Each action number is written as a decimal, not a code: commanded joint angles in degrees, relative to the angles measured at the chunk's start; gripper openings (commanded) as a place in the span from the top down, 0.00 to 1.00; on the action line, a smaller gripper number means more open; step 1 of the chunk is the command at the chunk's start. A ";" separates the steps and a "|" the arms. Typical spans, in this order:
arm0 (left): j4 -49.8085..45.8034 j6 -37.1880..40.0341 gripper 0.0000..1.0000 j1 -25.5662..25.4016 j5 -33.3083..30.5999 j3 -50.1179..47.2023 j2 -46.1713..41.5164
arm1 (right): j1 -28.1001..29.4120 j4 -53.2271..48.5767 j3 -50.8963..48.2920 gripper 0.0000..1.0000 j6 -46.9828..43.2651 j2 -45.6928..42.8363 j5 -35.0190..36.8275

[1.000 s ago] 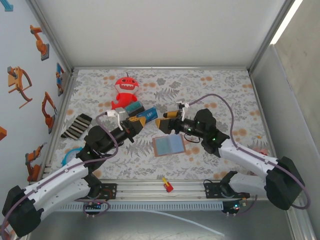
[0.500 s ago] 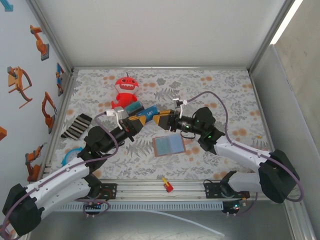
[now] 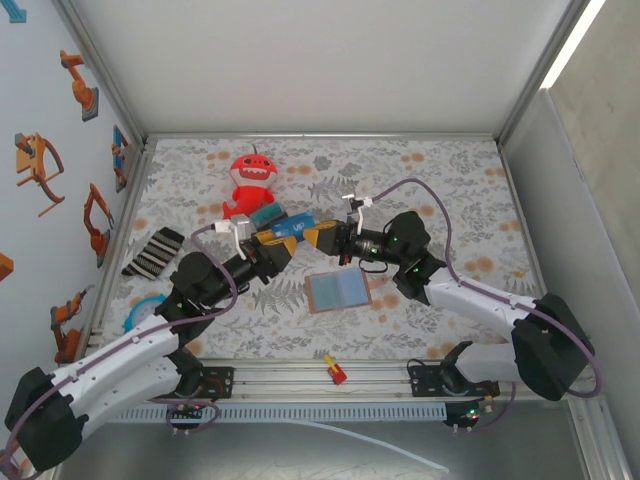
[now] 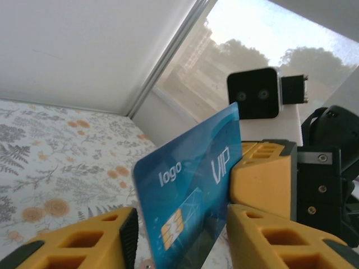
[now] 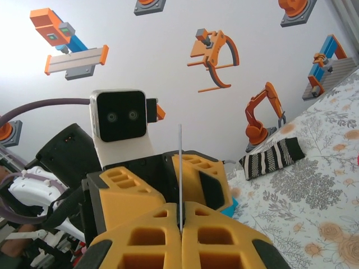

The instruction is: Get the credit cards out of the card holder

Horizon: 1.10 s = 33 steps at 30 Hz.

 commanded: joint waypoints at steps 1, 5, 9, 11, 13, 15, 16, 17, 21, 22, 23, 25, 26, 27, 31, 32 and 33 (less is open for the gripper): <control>-7.32 3.32 0.48 0.36 -0.51 3.26 -2.84 | 0.10 2.15 0.97 1.00 -0.54 -0.89 -0.92; -20.74 10.13 0.35 0.81 -2.67 8.38 -6.79 | 0.10 1.41 0.87 1.00 -0.88 -0.55 -1.65; -41.93 18.08 0.27 1.88 -5.20 18.88 -6.45 | 0.10 -0.58 1.27 1.00 -1.54 -0.37 -2.89; -49.67 21.35 0.27 2.10 -5.50 23.54 -4.78 | 0.10 -1.82 1.76 1.00 -2.06 -0.10 -3.93; -54.81 23.84 0.27 2.35 -5.30 27.50 -2.72 | 0.06 -4.02 2.32 1.00 -2.74 -0.07 -4.54; -57.57 25.62 0.27 2.71 -4.44 30.12 -0.69 | 0.10 -6.22 2.84 1.00 -3.67 -0.14 -4.83; -58.17 26.22 0.27 2.82 -3.89 31.07 0.29 | 0.10 -7.51 3.07 1.00 -4.23 -0.31 -4.77; -58.60 26.84 0.28 3.05 -2.74 31.98 1.41 | 0.10 -8.92 3.35 1.00 -4.76 -0.51 -4.81; -59.10 29.51 0.31 4.32 4.46 35.40 5.98 | 0.18 -11.61 3.57 1.00 -5.87 -1.47 -4.66; -59.09 30.18 0.32 4.74 6.28 35.98 7.09 | 0.19 -12.19 3.56 1.00 -6.12 -1.81 -4.70; -59.00 30.52 0.35 5.21 7.76 36.79 8.28 | 0.19 -12.99 3.67 1.00 -6.37 -2.08 -4.74; -58.47 30.59 0.42 6.26 10.84 37.76 10.59 | 0.19 -14.22 3.82 1.00 -6.90 -2.58 -4.91; -58.02 30.63 0.43 7.08 13.07 38.16 11.76 | 0.19 -14.83 3.94 1.00 -7.10 -2.73 -4.99; -57.78 30.53 0.43 7.83 15.34 38.61 12.91 | 0.14 -15.25 3.91 1.00 -7.30 -3.04 -5.06; -57.88 31.14 0.47 9.86 22.40 39.70 16.51 | 0.19 -16.02 3.83 1.00 -7.59 -3.67 -4.97; -57.80 31.37 0.48 10.18 23.63 39.78 17.01 | 0.19 -16.17 3.90 1.00 -7.70 -3.69 -5.01; -57.71 31.34 0.49 10.48 24.54 39.78 17.50 | 0.19 -16.13 3.78 1.00 -7.70 -3.84 -5.01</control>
